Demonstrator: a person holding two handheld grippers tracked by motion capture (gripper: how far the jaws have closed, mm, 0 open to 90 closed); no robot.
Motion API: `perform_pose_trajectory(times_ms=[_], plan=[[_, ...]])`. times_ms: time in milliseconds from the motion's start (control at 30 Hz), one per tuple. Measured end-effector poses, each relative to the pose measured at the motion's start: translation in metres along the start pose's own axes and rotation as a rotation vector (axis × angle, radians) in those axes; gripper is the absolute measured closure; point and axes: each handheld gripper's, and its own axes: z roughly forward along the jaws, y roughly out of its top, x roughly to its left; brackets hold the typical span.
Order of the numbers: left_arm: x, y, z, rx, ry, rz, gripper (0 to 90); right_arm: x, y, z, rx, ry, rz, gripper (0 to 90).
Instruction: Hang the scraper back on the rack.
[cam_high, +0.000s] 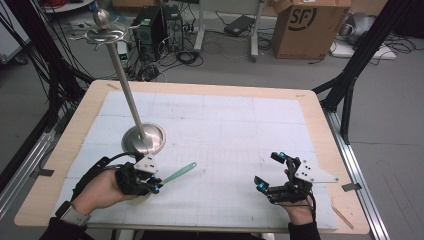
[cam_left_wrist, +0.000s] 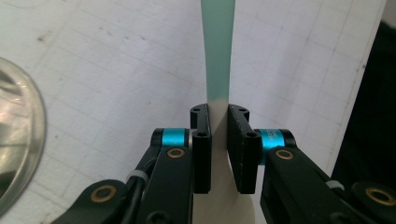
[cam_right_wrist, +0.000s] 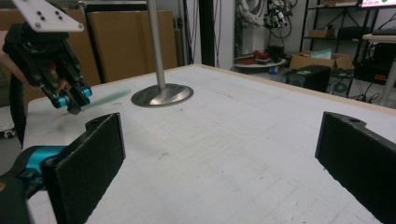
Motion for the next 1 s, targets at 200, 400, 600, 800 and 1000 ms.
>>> perform_pose_trajectory(times_ms=[200, 400, 600, 800, 1000], plan=[[0.005, -0.015, -0.015, -0.184, 0.025, -0.078, 80.4, -0.001, 0.0, 0.001, 0.005, 0.0, 0.0, 0.3], [0.006, -0.027, -0.028, -0.326, 0.047, -0.123, 80.4, -0.001, 0.0, 0.003, 0.005, 0.0, -0.003, 0.3], [0.008, -0.037, -0.043, -0.453, 0.073, -0.162, 80.4, -0.001, 0.0, 0.003, 0.004, 0.002, -0.003, 0.3], [0.012, -0.044, -0.061, -0.523, 0.128, -0.18, 80.4, -0.001, 0.0, 0.003, 0.004, 0.001, -0.002, 0.3], [0.019, -0.05, -0.082, -0.568, 0.185, -0.191, 80.4, -0.001, 0.0, 0.003, 0.008, 0.001, -0.001, 0.3]])
